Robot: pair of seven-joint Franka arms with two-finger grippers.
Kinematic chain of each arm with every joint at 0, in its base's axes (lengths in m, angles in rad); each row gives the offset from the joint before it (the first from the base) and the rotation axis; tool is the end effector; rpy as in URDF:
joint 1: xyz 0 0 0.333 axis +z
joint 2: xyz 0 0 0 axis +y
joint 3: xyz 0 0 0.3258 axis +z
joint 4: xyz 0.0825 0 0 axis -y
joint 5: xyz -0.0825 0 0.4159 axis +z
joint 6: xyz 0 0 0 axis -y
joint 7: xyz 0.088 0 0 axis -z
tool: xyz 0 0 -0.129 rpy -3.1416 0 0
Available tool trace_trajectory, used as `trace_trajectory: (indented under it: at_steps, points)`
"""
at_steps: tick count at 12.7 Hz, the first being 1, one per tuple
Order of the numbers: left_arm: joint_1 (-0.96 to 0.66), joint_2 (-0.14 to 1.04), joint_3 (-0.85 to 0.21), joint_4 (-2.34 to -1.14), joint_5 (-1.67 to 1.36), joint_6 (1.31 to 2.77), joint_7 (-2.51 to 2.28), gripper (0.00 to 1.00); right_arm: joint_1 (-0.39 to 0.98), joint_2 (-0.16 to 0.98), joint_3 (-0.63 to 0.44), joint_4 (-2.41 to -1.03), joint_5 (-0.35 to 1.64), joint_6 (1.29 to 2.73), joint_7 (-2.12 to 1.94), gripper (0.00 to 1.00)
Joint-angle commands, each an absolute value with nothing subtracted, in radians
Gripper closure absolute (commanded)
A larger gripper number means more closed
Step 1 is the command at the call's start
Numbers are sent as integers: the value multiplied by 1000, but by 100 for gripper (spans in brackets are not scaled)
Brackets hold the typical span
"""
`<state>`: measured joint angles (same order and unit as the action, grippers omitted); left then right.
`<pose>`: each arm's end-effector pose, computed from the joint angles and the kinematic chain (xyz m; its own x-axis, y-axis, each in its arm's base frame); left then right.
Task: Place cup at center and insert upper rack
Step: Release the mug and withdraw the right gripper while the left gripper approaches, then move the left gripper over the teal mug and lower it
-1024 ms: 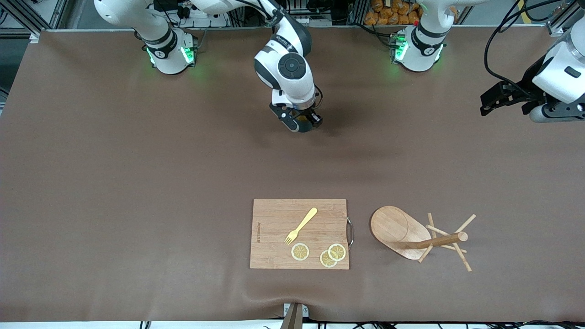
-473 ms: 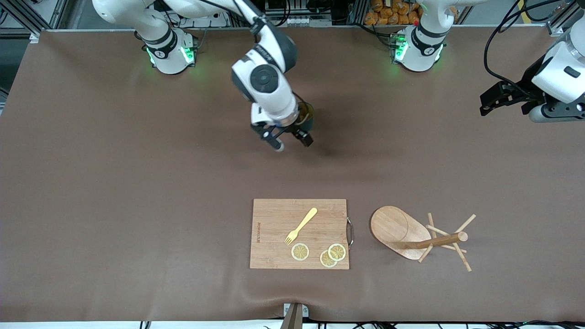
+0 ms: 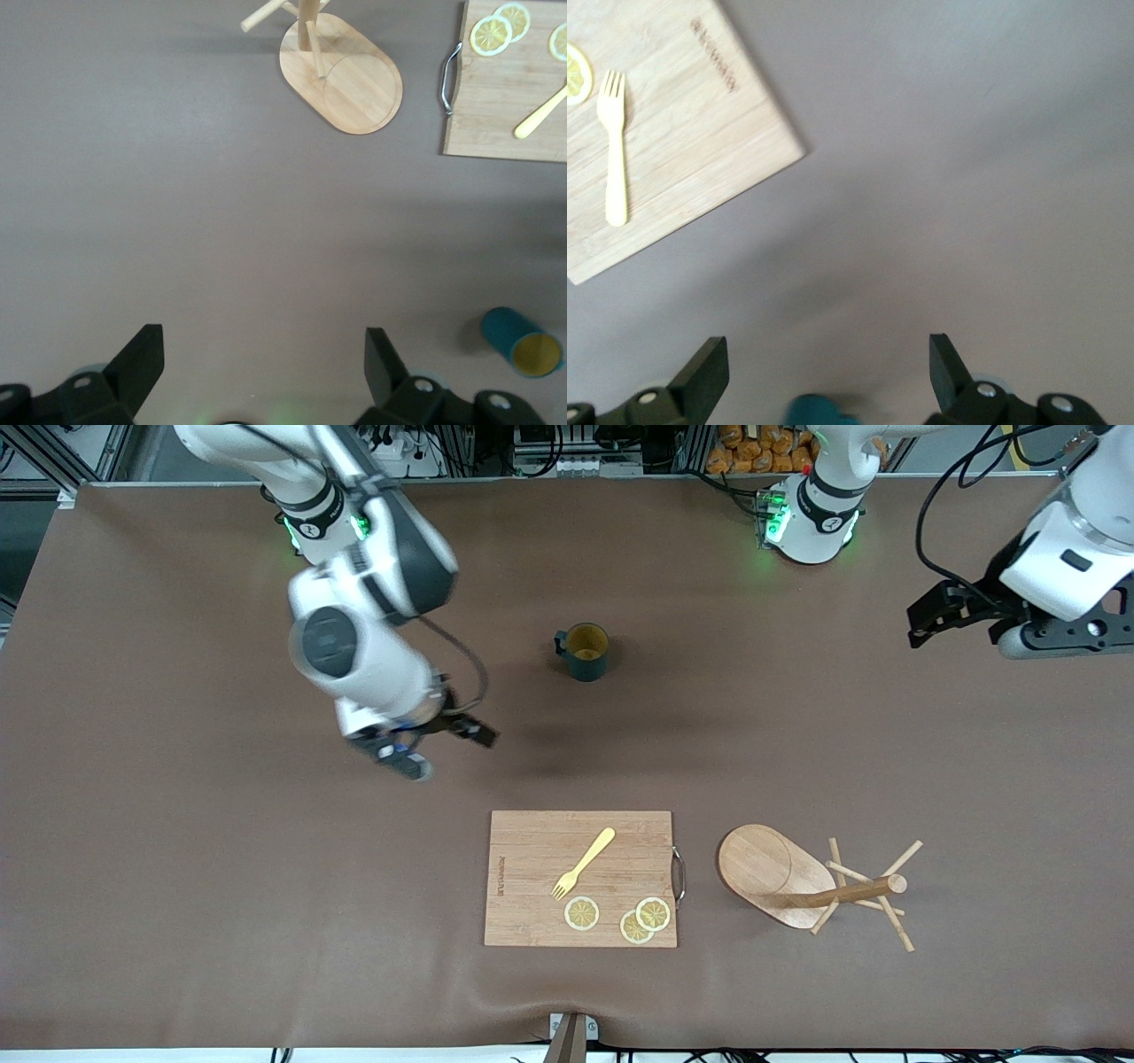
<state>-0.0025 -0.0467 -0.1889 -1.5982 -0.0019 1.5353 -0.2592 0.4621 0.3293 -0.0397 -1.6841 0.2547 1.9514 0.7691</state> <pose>0.5567 -0.1106 0.6219 0.9976 0.0680 -0.0147 0.0679 -0.9976 -0.0110 0.6064 0.2988 0.3792 0.8878 -0.4140 -0.2010 -0.4397 -0.8920 -0.1050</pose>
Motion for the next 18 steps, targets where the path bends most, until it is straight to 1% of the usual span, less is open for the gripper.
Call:
trace_trajectory:
  at_steps: [1, 3, 5, 7, 9, 10, 14, 16, 18]
  points:
    - [-8, -40, -259, -1575, -11, 1536, -395, 0, 312, 258, -20, -1695, 239, 1846, 530, 0]
    - [-11, -29, -320, -1575, -12, 1545, -504, 0, 246, 197, -18, -1694, 158, 1792, 409, 0]
    - [-11, -5, -417, -1575, 1, 1551, -633, 0, 207, 109, -20, -1694, 114, 1737, 327, 0]
    - [-12, 27, -513, -1575, 5, 1578, -774, 0, 152, 34, -20, -1695, 109, 1671, 247, 0]
    - [-31, 75, -613, -1572, 41, 1611, -967, 0, 103, -11, -21, -1695, 94, 1640, 184, 0]
    - [-63, 95, -638, -1571, 75, 1618, -1039, 0, 89, -29, -21, -1697, 72, 1623, 143, 0]
    - [-299, 224, -640, -1505, 175, 1618, -1341, 0, 78, -90, -20, -1700, 72, 1583, 143, 0]
    - [-424, 297, -637, -1476, 265, 1618, -1518, 0, 61, -91, -21, -1715, 67, 1583, 140, 0]
    - [-552, 395, -632, -1409, 343, 1618, -1687, 0, 54, -92, -21, -1723, 67, 1588, 137, 0]
